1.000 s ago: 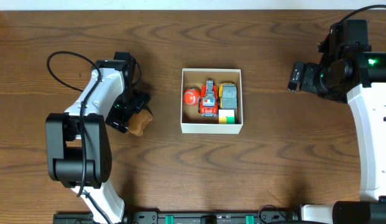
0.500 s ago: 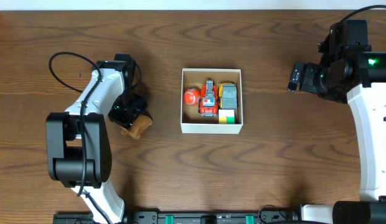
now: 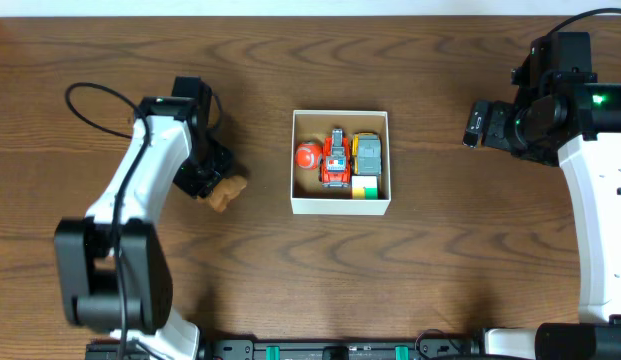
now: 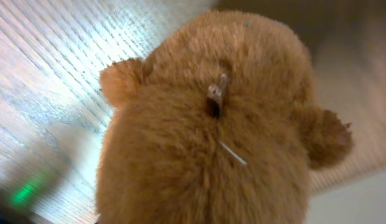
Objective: Pack container
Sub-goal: 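Grasp the brown plush hamster with the left gripper, then carry the plush hamster with the left gripper over the box, then press the plush hamster down into the box's front-left gap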
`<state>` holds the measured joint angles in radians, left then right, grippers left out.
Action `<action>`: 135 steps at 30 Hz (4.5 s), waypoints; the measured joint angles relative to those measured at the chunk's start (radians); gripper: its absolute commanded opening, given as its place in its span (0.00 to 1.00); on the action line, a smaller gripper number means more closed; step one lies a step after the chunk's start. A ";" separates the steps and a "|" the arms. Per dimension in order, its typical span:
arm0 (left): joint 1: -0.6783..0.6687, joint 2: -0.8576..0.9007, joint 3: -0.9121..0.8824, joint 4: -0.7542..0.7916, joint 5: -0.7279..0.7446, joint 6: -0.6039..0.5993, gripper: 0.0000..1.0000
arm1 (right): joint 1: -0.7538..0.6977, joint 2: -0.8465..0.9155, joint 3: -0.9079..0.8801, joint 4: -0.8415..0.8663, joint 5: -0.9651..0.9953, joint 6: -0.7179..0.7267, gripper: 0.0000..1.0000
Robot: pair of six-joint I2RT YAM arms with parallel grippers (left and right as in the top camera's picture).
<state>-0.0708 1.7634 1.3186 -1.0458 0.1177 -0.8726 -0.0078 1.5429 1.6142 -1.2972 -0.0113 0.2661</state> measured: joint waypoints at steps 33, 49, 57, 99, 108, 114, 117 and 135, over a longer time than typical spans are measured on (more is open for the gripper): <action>-0.515 -0.269 -0.002 0.359 -0.154 1.948 0.06 | 0.000 0.000 -0.001 -0.004 0.000 0.000 0.99; -0.592 -0.063 -0.002 0.343 -0.163 1.969 0.06 | 0.000 0.000 -0.001 -0.004 0.000 0.000 0.99; -0.592 -0.029 -0.002 0.333 -0.161 1.967 0.07 | 0.000 0.000 -0.001 -0.004 0.000 0.000 0.99; -0.591 -0.064 -0.002 0.293 -0.139 1.817 0.98 | 0.000 0.000 -0.002 -0.004 0.000 0.000 0.99; -0.591 -0.129 -0.002 0.241 -0.132 1.794 0.98 | 0.000 0.000 -0.002 -0.004 0.000 0.000 0.99; -0.591 -0.129 -0.002 0.224 -0.132 1.779 0.98 | 0.000 0.000 -0.002 -0.004 0.000 0.000 0.99; -0.591 -0.129 -0.002 0.222 -0.131 1.736 0.98 | 0.000 0.000 -0.002 -0.004 0.000 0.000 0.99; -0.592 -0.238 -0.002 0.243 -0.124 1.447 0.12 | 0.000 0.000 -0.101 0.039 0.000 0.000 0.99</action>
<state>-0.6624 1.5253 1.3170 -0.8032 -0.0067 0.5743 -0.0078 1.5429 1.5135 -1.2587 -0.0113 0.2657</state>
